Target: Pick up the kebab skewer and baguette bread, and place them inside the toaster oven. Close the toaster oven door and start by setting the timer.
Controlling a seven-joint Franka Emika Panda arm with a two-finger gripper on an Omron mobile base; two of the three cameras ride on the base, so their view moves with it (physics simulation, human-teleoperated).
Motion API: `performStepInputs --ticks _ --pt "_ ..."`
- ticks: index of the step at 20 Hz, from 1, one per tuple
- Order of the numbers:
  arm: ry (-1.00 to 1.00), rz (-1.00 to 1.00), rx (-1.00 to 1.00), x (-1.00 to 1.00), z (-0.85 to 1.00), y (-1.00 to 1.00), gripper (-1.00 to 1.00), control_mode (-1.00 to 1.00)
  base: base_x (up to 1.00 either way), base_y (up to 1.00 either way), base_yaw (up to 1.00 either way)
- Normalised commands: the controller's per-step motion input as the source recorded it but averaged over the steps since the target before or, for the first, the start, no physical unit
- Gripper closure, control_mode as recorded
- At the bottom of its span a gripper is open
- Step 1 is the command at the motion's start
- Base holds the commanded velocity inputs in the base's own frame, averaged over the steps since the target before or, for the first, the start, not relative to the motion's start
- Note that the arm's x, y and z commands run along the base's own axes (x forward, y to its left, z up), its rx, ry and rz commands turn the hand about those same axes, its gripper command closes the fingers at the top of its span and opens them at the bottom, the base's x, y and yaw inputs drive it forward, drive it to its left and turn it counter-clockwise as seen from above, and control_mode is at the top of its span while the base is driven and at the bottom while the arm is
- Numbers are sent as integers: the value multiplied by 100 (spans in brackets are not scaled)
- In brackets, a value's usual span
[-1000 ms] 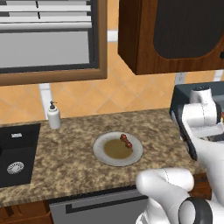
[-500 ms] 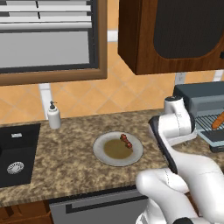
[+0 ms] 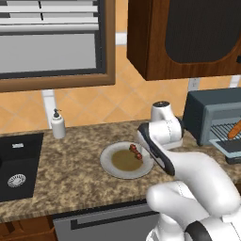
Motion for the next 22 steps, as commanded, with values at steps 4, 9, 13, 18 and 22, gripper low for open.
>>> performStepInputs --ticks 4,9,13,18,22 --pt "1 0 3 73 -6 52 -100 -100 0 0 0" --pt "0 0 0 72 -21 41 -100 -100 0 0 0" --pt "0 0 0 64 -36 3 -100 -100 0 0 0" --pt "0 0 0 74 -46 8 -100 -100 0 0 0" --pt "0 0 0 51 -62 11 -100 -100 0 0 0"
